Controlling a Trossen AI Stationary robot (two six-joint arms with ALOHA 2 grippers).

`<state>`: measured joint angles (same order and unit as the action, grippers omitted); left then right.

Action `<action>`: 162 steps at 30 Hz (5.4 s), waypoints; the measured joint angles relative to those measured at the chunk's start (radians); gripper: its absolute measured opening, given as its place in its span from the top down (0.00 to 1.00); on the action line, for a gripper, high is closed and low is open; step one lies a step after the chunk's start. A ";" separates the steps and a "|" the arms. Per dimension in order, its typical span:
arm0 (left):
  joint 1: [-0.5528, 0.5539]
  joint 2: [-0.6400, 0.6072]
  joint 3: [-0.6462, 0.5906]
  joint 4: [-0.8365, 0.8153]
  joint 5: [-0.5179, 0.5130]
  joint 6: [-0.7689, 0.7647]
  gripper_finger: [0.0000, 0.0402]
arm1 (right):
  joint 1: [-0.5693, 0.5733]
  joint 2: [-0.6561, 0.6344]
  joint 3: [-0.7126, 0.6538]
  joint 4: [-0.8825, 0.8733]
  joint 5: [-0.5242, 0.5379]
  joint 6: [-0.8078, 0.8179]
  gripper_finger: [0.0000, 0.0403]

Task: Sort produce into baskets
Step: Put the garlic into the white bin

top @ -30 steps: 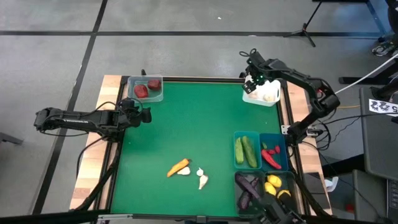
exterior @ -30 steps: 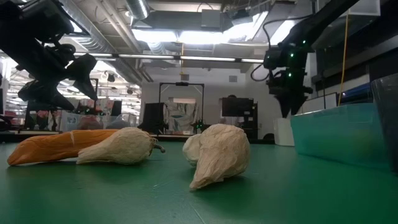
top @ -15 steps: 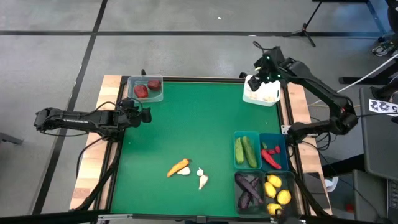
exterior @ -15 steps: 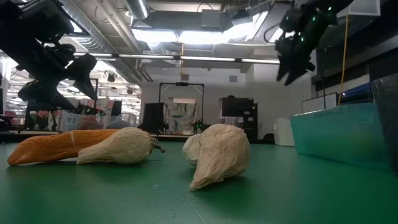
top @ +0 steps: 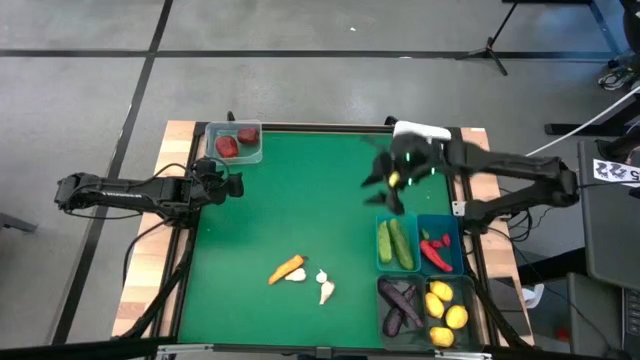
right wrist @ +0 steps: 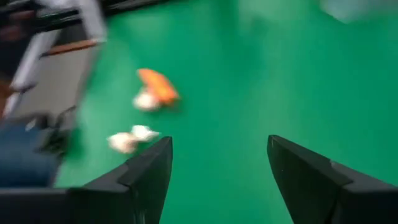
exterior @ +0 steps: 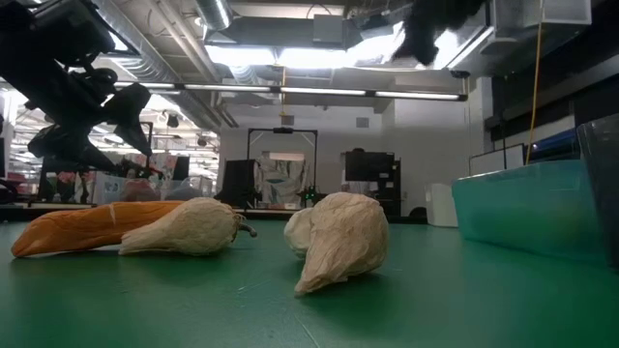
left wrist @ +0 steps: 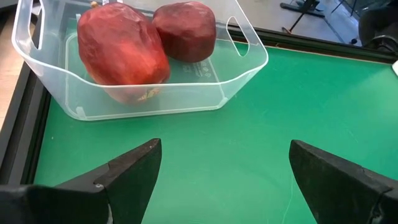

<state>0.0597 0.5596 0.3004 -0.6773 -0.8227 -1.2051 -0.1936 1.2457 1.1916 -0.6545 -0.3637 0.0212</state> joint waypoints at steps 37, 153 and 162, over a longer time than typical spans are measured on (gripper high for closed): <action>0.000 0.000 0.000 0.008 0.009 -0.053 0.14 | 0.554 0.653 0.001 0.601 0.137 -0.278 0.35; 0.000 0.000 0.000 -0.023 0.015 -0.025 0.14 | -0.795 0.141 -0.092 -0.193 0.642 -0.138 0.61; 0.000 0.000 0.000 -0.023 0.015 -0.022 0.14 | -0.795 0.157 -0.264 -0.049 0.604 -0.133 0.61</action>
<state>0.0597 0.5598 0.3008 -0.6998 -0.8074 -1.2274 -0.9890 1.4025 0.9273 -0.7038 0.2407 -0.1119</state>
